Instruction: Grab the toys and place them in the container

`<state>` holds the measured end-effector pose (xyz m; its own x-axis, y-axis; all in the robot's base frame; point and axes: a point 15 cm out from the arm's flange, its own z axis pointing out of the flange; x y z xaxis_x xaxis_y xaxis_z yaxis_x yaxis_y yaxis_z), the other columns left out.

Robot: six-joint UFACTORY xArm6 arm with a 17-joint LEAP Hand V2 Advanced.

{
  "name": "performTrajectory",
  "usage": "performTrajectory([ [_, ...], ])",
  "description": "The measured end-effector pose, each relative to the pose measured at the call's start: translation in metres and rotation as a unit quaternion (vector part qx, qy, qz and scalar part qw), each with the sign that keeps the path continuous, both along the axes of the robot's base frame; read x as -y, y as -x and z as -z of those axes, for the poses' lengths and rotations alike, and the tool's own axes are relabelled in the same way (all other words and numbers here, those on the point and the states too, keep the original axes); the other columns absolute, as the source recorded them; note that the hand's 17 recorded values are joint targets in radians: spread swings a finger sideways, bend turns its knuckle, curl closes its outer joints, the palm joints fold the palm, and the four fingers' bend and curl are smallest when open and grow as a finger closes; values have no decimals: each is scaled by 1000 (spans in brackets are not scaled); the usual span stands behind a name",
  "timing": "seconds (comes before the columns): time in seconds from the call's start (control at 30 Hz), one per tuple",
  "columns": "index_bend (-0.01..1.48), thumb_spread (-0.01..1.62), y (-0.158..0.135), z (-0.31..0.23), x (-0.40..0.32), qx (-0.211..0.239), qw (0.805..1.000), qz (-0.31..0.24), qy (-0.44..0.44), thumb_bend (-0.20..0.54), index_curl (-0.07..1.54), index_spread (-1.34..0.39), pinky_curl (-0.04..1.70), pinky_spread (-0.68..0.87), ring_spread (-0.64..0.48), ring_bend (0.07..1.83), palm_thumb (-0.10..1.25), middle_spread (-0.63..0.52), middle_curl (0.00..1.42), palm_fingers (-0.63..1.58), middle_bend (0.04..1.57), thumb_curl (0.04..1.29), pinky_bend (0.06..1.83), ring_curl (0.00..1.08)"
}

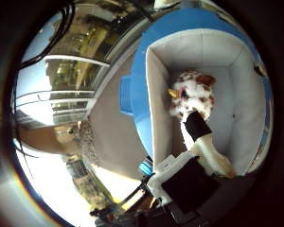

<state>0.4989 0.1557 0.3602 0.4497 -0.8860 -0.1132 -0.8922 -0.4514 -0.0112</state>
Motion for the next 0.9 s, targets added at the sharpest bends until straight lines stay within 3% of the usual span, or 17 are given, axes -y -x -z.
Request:
performTrajectory([
  [0.2, 139, 1100, 38, -60, 83, 5, 1000, 20, 24, -31, 438, -437, 331, 468, 304, 523, 692, 89, 388, -12, 179, 514, 907, 300],
  [0.5, 151, 1111, 79, -98, 250, 9, 992, 70, 108, -30, 348, -397, 284, 482, 302, 489, 676, 85, 367, 55, 193, 483, 858, 297],
  [0.63, 136, 1118, 106, -93, 320, -8, 989, 104, 105, -29, 307, -358, 272, 492, 298, 487, 670, 78, 367, 81, 199, 471, 863, 299],
  [0.9, 150, 1123, 157, -35, 407, -56, 984, 148, 84, -27, 269, -315, 250, 491, 297, 476, 670, 74, 363, 94, 191, 460, 854, 301],
])
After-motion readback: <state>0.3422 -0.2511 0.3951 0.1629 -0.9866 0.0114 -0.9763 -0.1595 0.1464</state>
